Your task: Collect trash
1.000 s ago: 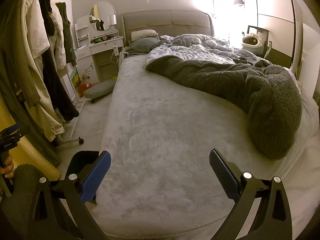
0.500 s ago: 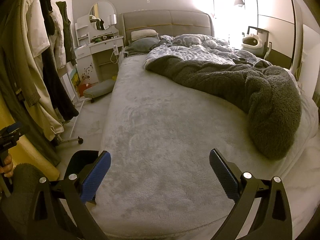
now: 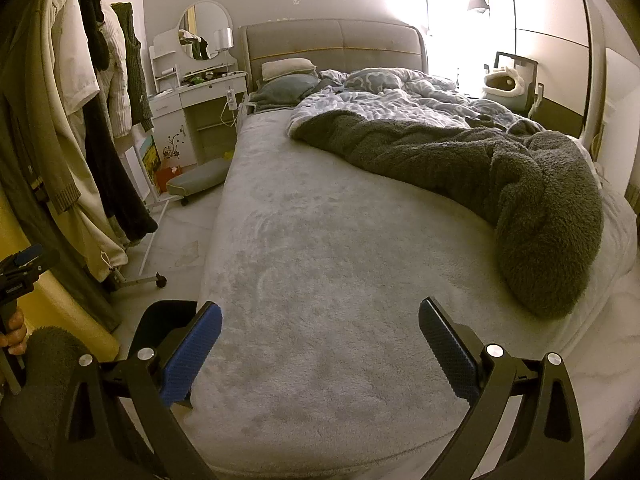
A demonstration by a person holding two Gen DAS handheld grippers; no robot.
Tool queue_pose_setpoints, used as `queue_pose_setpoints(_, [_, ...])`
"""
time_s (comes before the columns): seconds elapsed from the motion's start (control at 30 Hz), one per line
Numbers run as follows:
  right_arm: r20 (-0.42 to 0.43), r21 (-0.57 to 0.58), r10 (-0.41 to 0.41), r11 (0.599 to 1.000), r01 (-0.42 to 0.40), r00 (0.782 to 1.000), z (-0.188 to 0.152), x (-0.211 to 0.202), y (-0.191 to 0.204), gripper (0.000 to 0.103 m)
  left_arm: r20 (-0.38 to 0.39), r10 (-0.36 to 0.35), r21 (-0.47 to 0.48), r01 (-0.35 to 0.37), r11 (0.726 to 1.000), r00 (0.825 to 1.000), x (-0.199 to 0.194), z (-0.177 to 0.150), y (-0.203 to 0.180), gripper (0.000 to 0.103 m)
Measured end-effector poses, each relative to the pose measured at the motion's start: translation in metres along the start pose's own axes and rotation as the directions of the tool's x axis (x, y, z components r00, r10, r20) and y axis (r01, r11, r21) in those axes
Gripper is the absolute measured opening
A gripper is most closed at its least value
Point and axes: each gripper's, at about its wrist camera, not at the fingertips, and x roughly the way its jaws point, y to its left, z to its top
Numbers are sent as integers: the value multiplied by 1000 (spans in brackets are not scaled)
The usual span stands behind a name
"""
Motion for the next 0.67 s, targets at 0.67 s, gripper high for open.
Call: queue_pose_setpoints(0.67, [-1, -1, 0, 1000, 0, 1000, 1, 0, 0, 100, -10, 0, 2, 0, 1000, 1000, 3, -4, 0, 100])
